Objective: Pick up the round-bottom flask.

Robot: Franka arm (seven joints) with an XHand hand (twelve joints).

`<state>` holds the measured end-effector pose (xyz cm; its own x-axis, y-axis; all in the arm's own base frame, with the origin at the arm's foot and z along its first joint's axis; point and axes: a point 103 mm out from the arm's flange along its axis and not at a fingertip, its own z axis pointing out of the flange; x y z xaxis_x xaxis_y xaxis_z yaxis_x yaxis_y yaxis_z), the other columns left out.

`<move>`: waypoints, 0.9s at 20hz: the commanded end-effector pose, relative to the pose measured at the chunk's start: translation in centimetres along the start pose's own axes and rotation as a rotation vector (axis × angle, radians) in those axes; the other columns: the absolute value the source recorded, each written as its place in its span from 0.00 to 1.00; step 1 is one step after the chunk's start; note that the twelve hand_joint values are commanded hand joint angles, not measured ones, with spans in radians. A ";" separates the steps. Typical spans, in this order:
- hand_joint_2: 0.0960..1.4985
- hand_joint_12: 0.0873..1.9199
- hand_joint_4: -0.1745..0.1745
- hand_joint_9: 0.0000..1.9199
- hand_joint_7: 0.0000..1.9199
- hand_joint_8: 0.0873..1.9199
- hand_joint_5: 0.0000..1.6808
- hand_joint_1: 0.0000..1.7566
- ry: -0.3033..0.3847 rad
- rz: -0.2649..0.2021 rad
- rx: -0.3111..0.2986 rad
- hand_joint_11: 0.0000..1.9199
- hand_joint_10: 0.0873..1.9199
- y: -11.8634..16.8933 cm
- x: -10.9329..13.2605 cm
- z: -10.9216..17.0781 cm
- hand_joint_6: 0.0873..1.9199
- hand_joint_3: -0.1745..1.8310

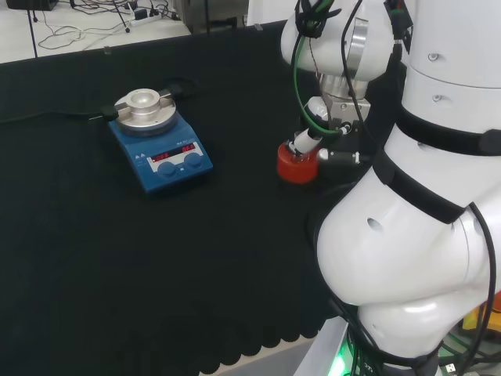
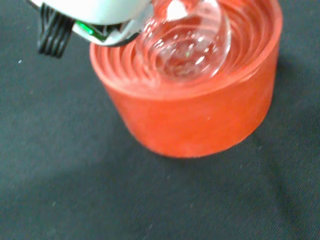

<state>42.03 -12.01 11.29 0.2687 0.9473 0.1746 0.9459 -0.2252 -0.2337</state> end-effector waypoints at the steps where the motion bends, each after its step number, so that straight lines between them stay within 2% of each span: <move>1: 0.35 0.71 0.26 0.28 0.20 0.34 0.42 0.54 -0.002 0.010 -0.016 0.11 0.31 0.1 -0.7 -0.1 0.38 0.44; 9: 0.36 0.70 0.24 0.29 0.21 0.35 0.50 0.56 -0.003 0.008 -0.029 0.13 0.31 0.3 -0.5 -0.1 0.39 0.43; 18: 0.36 0.70 0.23 0.30 0.22 0.35 0.53 0.56 -0.017 0.001 -0.028 0.13 0.31 0.2 0.6 0.3 0.39 0.43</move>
<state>42.40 -12.14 11.12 0.2686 0.9484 0.1687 0.9495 -0.2311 -0.2124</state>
